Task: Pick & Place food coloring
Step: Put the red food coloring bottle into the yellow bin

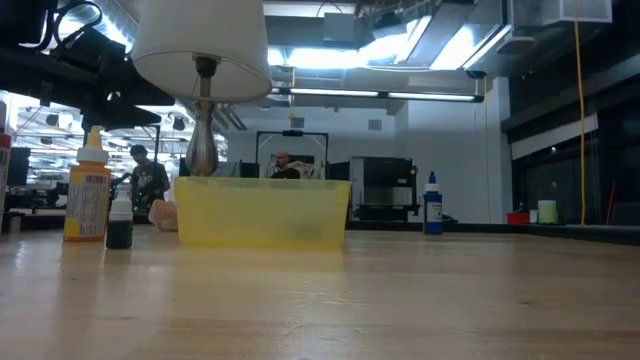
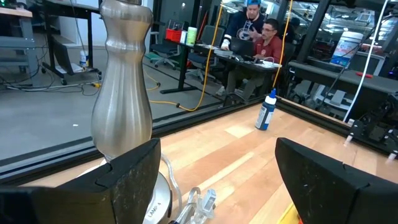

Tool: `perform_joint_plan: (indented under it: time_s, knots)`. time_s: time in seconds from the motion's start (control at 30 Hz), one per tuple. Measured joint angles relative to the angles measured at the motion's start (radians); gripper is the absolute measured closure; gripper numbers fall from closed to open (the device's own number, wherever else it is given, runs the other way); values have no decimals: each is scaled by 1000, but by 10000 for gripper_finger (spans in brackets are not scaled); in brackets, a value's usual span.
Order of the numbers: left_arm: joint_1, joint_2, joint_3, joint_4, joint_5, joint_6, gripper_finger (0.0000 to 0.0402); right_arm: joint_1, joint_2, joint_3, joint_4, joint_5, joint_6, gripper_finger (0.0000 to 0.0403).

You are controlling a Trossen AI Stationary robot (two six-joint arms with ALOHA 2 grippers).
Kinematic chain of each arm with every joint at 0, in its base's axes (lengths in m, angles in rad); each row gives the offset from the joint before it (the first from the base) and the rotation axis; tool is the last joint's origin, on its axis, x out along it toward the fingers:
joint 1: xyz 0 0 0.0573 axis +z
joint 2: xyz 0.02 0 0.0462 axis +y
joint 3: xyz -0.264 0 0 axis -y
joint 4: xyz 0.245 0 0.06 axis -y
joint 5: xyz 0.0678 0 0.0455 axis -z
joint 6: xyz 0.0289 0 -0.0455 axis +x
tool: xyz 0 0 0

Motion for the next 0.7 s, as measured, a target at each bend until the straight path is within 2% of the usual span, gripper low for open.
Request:
perform_joint_plan:
  time_s: [0.27,0.4,0.7]
  knots:
    - [0,0,0,0,0,0,91,-78,-1,174,-67,94,4,341]
    - [0,0,0,0,0,0,89,-143,3,237,-67,107,4,341]
    - [0,0,0,0,0,0,89,-302,8,253,4,132,-15,339]
